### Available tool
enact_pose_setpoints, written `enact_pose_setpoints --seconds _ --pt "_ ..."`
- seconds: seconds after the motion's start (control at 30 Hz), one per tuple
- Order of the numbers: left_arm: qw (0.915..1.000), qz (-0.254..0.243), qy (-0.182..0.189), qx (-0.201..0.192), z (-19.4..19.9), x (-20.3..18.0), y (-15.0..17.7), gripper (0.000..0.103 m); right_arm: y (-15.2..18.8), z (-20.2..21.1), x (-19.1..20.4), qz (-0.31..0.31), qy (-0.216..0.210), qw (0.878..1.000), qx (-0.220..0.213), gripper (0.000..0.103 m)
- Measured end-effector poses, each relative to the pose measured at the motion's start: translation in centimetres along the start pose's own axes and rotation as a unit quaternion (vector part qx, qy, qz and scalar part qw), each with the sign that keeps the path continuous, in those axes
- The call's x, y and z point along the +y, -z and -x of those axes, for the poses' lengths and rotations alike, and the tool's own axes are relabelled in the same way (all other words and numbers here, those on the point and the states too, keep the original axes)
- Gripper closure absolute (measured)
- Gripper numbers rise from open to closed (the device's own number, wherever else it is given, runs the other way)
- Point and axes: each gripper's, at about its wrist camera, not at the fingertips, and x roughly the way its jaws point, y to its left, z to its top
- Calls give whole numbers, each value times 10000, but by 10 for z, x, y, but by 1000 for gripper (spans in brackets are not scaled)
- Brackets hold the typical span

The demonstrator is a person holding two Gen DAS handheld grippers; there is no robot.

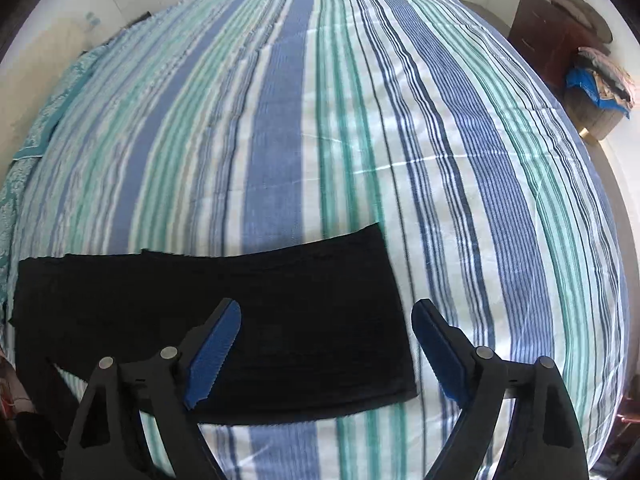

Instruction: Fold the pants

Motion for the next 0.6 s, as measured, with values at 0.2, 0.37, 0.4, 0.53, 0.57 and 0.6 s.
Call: enact_pose_setpoints --seconds 0.2,0.37,0.4,0.53,0.57,0.6 --pt "9997 207 -120 -39 -35 10 -23 1 -28 -43 5 509 234 9971 515 92" --pt "9981 477 -205 -338 -57 20 -36 1 -31 10 -13 240 402 9968 -644 94" --pt "9976 544 -236 -356 -62 22 -36 1 -26 7 -20 99 477 9970 -595 94" --pt "9959 748 -340 -379 -72 42 -25 1 -1 -22 -16 8 1157 9933 62 78" --pt "9952 820 -322 -432 -73 51 -20 1 2 -18 -10 -5 1334 9911 -11 65" --pt "9943 902 -314 -480 -75 60 -15 1 2 -7 0 34 1473 9887 -271 60"
